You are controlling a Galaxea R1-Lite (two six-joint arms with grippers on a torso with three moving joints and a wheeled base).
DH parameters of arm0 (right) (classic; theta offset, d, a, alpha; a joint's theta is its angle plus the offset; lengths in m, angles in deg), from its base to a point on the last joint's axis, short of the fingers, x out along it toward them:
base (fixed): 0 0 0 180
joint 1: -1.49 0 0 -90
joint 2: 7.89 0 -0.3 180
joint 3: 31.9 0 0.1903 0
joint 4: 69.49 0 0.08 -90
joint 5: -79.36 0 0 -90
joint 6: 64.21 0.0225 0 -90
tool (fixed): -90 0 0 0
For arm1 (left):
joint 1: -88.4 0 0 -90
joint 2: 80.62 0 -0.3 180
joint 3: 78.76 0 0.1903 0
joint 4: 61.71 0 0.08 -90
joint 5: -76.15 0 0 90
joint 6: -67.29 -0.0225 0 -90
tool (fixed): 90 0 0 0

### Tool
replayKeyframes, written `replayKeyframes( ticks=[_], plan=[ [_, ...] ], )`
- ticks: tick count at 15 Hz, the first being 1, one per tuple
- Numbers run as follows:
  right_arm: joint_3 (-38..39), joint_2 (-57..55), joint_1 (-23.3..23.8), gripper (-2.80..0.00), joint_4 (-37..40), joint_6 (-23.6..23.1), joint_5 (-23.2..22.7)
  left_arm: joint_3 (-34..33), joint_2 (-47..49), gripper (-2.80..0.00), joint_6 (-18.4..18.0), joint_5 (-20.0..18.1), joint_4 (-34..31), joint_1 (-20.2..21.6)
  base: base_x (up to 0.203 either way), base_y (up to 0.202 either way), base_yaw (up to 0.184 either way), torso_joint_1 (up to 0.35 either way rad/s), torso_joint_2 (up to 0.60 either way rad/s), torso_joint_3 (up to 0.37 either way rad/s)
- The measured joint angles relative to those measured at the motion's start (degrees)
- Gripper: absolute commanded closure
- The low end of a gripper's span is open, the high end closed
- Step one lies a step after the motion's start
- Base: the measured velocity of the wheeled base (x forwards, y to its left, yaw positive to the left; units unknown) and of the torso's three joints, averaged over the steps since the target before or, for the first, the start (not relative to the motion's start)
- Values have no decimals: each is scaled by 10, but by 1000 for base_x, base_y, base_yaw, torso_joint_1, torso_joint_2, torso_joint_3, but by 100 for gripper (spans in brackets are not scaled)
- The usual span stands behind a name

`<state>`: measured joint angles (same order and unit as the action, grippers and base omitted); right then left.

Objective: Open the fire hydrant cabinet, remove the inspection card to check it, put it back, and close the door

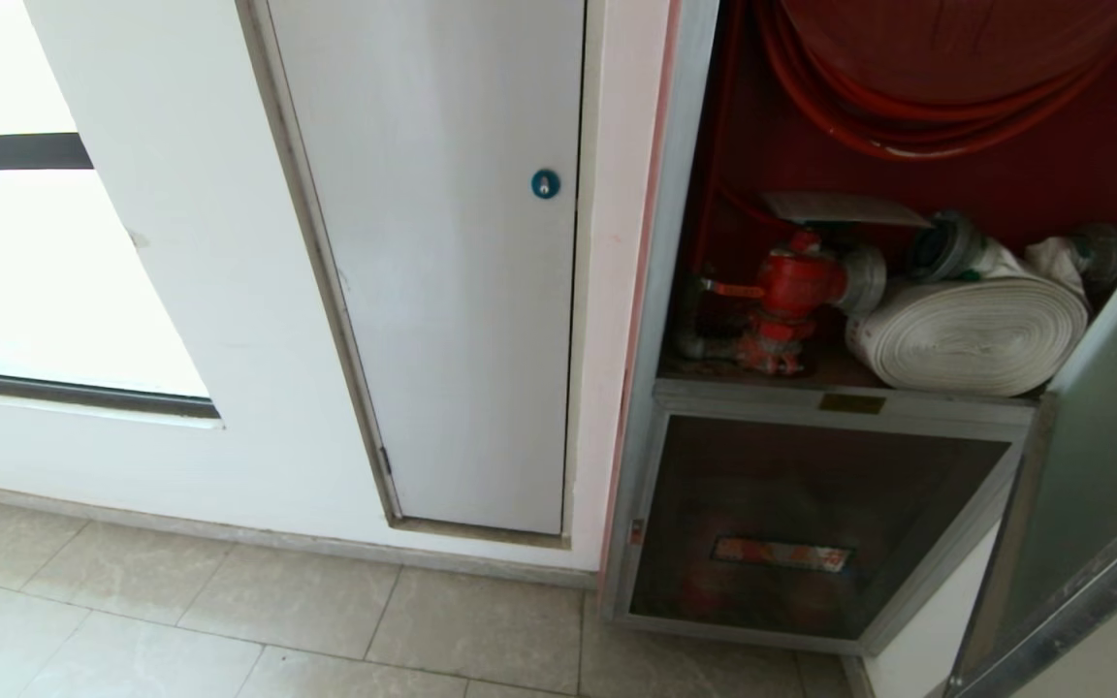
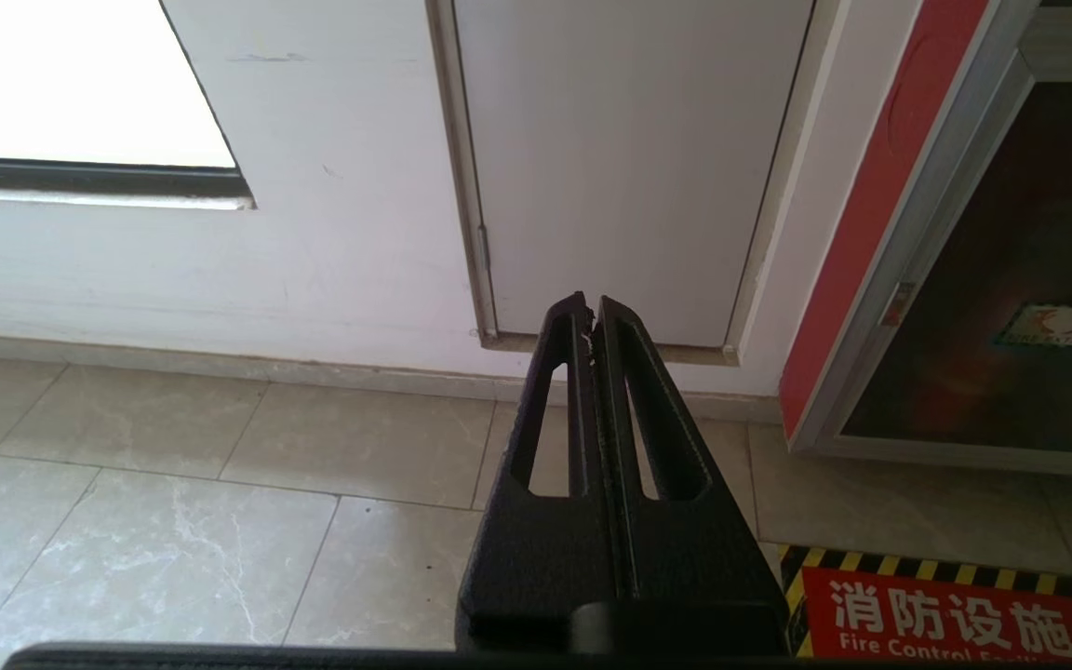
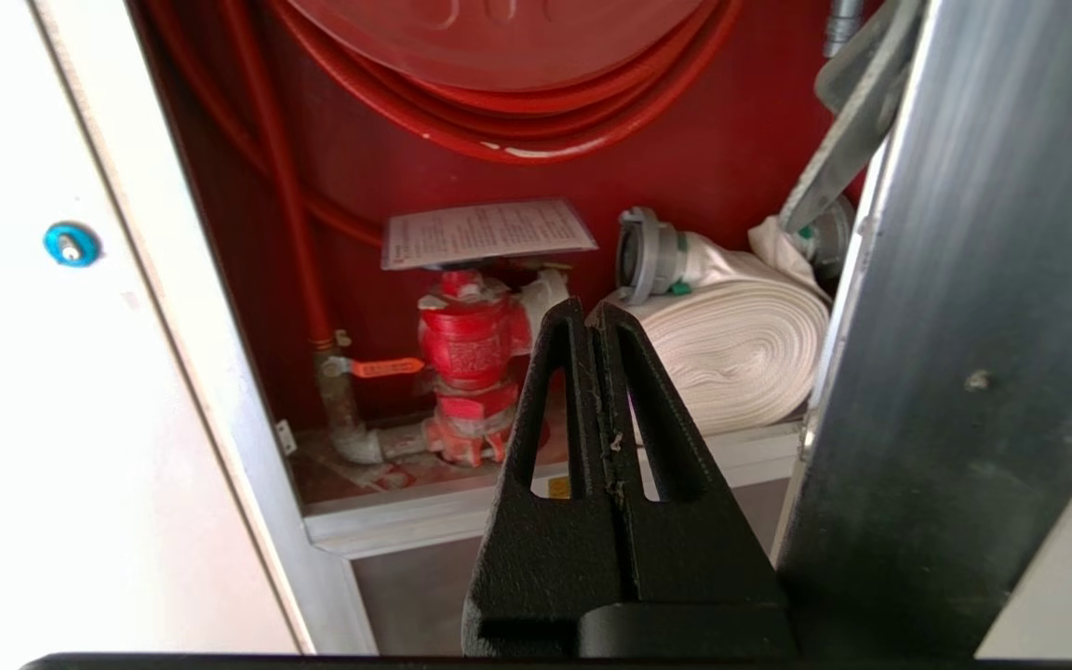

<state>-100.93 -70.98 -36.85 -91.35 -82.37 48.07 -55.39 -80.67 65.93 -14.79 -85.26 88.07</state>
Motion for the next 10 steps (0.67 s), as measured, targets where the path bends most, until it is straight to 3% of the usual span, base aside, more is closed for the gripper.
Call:
replayKeyframes(
  ticks=[4,10],
  plan=[
    [4,7,3,0,16,0,1,0,0,0,0,0,0,0,0,0,0,0,0,0],
    [12,11,47,0,20,-2,1,0,0,0,0,0,0,0,0,0,0,0,0,0]
  ],
)
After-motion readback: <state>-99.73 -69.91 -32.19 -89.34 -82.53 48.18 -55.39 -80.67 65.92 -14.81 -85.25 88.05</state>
